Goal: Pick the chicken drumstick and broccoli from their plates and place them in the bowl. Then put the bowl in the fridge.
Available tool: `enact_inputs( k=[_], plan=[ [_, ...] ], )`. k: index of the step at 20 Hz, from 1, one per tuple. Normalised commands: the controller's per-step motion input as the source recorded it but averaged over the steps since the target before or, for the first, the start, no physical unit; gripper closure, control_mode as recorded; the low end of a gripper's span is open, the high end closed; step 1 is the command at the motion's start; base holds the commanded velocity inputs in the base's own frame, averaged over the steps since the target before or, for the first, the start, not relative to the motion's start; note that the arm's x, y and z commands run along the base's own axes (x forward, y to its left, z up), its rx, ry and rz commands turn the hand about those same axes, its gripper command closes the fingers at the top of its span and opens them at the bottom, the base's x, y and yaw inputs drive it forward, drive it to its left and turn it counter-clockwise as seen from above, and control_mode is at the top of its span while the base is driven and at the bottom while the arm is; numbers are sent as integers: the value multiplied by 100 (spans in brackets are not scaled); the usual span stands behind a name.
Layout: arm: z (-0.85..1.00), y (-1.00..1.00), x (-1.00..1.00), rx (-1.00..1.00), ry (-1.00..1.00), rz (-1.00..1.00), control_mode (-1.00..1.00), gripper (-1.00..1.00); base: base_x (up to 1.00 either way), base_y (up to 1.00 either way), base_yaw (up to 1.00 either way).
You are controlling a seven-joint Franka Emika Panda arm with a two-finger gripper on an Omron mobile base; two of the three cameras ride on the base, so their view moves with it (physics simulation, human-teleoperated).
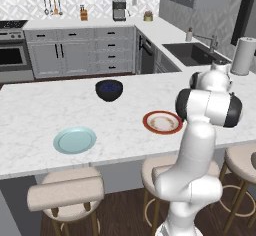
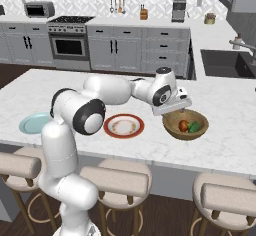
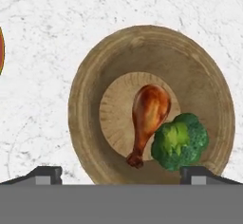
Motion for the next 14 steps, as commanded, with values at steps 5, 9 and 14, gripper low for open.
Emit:
enact_inputs(
  k=[5,9,14],
  plan=[
    [-2,47,2,0,3,3,-100,-100,0,0,0],
    [-30,4,5,0,0,7,-100,-100,0,0,0],
    [-34,1,2,0,0,5,-100,-100,0,0,0]
  ],
)
